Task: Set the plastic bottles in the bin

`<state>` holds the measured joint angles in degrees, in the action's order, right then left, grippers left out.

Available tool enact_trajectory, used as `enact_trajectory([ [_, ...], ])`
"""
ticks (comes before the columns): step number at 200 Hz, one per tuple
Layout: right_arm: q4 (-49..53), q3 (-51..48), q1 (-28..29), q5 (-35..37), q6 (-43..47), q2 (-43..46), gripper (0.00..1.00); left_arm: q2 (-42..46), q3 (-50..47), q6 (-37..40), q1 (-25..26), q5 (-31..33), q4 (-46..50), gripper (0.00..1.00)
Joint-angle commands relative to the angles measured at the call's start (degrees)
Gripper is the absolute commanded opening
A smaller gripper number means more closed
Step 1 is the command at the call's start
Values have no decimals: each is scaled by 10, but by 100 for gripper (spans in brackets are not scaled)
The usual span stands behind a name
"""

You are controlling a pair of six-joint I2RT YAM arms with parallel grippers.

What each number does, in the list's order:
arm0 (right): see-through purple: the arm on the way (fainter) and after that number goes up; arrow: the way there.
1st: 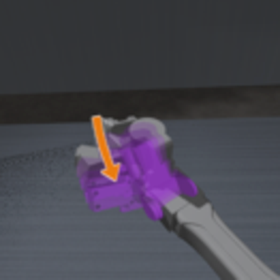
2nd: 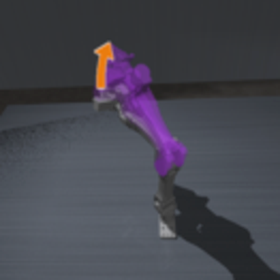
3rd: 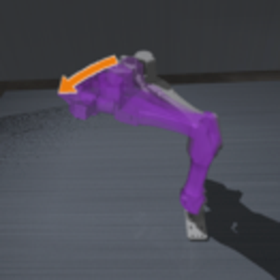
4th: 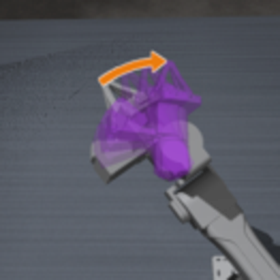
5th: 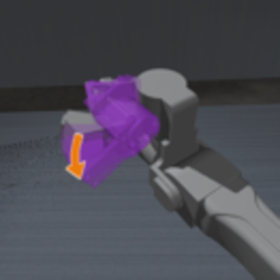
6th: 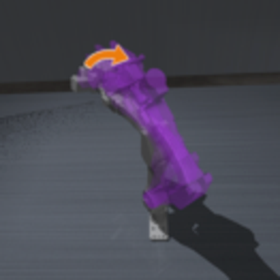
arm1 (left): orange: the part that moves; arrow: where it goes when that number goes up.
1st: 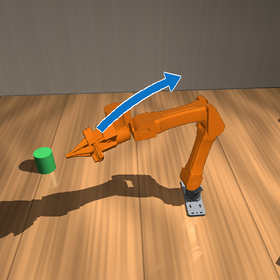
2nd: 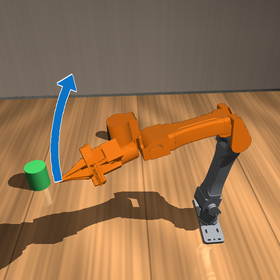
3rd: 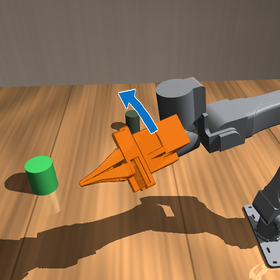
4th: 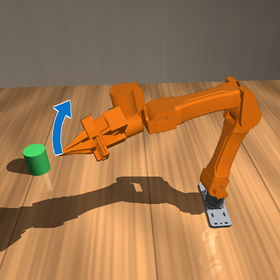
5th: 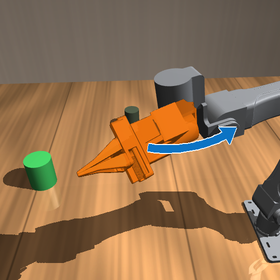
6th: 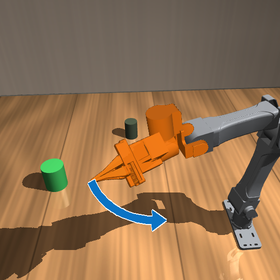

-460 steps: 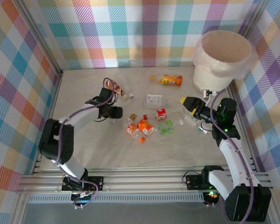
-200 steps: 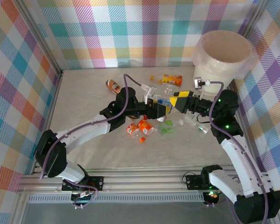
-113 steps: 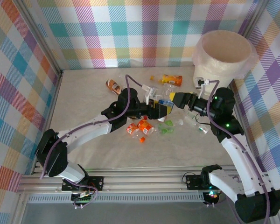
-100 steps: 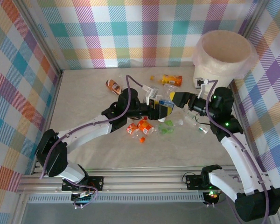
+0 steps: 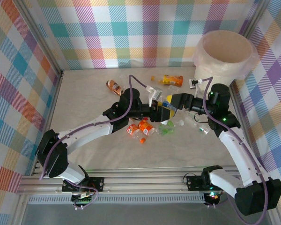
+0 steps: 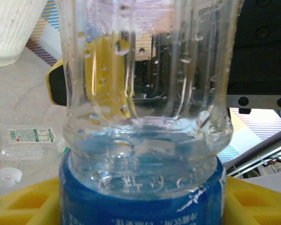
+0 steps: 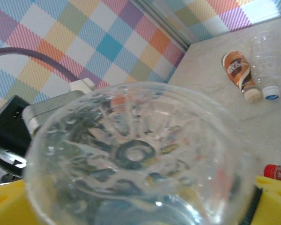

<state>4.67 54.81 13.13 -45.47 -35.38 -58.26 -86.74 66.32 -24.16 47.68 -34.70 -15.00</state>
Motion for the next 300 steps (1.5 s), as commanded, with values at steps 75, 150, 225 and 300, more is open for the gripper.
enact_trajectory([
  [75,-17,21,7,-5,16,8,60,4,14,21,12,-3,5,51],
  [150,89,80,7,204,83,-7,55,48,-25,32,12,141,44,96],
  [225,26,217,5,522,249,-141,55,126,-108,-1,11,447,119,100],
  [300,-222,352,-28,723,430,-314,56,170,-157,-37,10,561,158,100],
])
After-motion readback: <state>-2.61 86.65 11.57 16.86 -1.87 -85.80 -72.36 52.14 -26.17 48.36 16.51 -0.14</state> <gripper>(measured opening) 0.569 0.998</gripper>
